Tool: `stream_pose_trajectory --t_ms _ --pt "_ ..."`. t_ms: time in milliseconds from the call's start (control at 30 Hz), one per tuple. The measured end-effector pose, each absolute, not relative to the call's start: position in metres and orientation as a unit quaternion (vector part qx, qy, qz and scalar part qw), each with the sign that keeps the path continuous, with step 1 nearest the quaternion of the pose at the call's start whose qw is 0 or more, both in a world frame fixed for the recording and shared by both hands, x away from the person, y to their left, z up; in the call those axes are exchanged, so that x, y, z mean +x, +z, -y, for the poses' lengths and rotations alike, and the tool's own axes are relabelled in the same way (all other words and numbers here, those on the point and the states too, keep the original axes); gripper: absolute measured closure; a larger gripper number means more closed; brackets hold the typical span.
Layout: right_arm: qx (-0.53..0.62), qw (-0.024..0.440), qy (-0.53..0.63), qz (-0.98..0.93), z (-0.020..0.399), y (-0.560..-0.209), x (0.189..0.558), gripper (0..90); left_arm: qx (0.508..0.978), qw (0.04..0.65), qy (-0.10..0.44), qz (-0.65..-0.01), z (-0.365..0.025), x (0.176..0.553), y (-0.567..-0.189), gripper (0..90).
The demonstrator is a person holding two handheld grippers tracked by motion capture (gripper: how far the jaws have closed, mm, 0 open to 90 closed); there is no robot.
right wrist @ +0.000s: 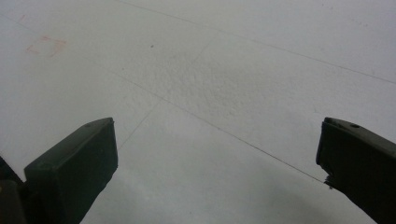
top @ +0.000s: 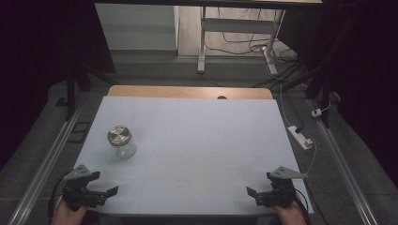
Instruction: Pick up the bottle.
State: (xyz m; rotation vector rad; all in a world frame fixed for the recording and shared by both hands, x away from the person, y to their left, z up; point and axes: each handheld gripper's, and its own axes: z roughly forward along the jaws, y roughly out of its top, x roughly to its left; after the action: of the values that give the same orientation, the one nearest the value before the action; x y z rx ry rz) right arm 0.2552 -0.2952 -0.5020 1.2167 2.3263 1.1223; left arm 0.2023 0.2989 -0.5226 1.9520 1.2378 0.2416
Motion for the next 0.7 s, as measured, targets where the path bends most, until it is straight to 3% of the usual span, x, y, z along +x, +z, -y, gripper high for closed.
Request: stream_pose_trajectory --t_ms 700 --pt "0.412 0.132 0.382 -0.816 0.293 -0.503 0.257 0.0 0.768 0.411 0.134 -0.473 -0.299 0.223 -0.517 0.0"
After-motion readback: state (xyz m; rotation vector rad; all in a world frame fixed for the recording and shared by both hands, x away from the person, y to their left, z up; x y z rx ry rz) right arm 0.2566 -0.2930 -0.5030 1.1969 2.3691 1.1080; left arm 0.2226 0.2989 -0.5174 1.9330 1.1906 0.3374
